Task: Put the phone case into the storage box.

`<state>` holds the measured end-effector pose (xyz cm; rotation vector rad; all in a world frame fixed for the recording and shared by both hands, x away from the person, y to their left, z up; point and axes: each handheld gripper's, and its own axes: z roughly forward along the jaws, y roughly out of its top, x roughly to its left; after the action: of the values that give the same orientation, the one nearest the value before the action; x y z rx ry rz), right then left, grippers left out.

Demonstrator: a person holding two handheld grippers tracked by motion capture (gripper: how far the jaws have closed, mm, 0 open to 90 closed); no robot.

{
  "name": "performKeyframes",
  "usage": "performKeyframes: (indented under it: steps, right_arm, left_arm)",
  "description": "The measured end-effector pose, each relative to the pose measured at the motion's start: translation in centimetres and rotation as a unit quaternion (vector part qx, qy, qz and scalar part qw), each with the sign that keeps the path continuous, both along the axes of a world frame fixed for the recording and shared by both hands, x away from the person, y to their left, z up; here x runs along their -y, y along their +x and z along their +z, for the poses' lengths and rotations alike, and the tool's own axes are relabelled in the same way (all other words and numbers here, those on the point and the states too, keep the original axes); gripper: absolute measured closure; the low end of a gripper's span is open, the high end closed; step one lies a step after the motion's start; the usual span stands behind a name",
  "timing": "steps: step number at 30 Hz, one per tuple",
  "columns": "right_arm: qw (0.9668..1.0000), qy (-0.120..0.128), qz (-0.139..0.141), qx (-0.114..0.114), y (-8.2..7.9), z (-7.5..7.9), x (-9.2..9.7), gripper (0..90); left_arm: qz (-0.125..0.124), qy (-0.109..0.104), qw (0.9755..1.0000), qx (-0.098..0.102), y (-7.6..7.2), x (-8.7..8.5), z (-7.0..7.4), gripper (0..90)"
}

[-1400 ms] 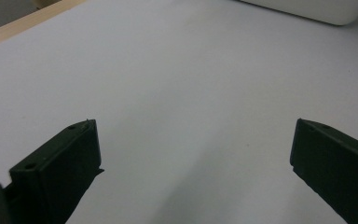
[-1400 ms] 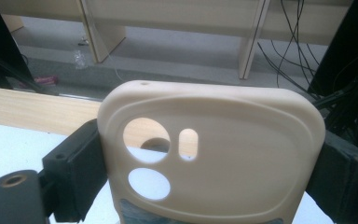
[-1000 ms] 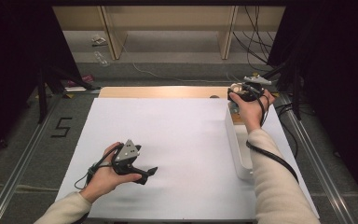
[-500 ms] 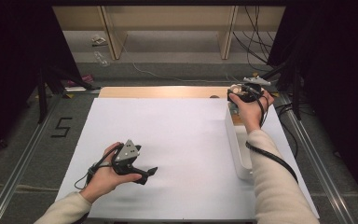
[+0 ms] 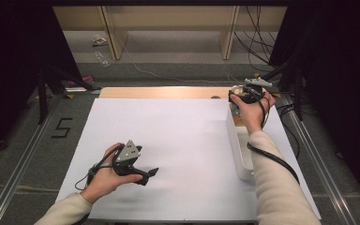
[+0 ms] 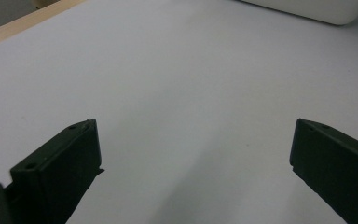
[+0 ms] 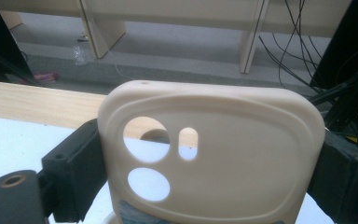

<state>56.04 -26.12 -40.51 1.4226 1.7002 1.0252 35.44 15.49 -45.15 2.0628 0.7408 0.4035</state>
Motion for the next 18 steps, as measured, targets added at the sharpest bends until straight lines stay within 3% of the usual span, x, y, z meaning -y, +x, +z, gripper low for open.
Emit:
performKeyframes:
  steps: [13,18]
  right_arm:
    - [1.0,-0.002,-0.004,0.005,-0.06,-0.13,0.0,10.1]
    - [1.0,-0.001,-0.007,0.002,0.01,-0.32,0.12,2.2]
  left_arm:
    - [-0.001,0.001,1.0,-0.001,0.0,0.0,0.0,1.5]
    - [-0.001,0.001,1.0,0.0,0.0,0.0,0.01,1.5]
